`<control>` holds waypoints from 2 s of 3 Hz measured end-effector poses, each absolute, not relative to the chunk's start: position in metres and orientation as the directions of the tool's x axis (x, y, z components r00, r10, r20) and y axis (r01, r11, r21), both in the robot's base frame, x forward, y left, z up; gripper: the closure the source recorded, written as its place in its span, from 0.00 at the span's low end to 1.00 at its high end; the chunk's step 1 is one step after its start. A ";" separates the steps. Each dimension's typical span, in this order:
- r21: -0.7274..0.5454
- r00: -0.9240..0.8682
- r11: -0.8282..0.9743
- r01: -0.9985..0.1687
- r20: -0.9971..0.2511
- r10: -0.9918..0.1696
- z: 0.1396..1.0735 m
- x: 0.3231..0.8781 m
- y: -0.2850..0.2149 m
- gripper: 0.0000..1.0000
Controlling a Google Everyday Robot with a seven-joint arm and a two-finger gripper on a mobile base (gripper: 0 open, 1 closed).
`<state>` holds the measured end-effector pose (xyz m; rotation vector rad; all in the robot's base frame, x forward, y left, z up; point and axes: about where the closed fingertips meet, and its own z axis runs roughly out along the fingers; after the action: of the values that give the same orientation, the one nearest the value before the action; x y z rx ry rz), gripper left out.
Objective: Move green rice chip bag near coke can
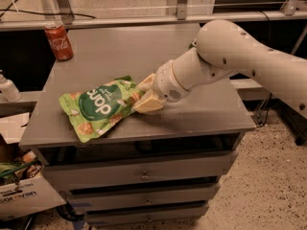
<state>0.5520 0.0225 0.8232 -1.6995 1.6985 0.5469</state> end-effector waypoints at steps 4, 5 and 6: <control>-0.322 0.065 0.320 -0.891 -0.787 -0.613 0.926 0.625 -0.043 1.00; -0.352 0.148 0.227 -0.908 -0.777 -0.612 0.943 0.640 -0.024 1.00; -0.352 0.148 0.227 -0.908 -0.777 -0.612 0.943 0.640 -0.024 1.00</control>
Offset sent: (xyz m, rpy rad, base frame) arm 0.0684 -0.1033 0.1096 0.1682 -0.2105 -0.3899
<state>0.6399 -0.0236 0.9428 -1.4775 1.5555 0.3947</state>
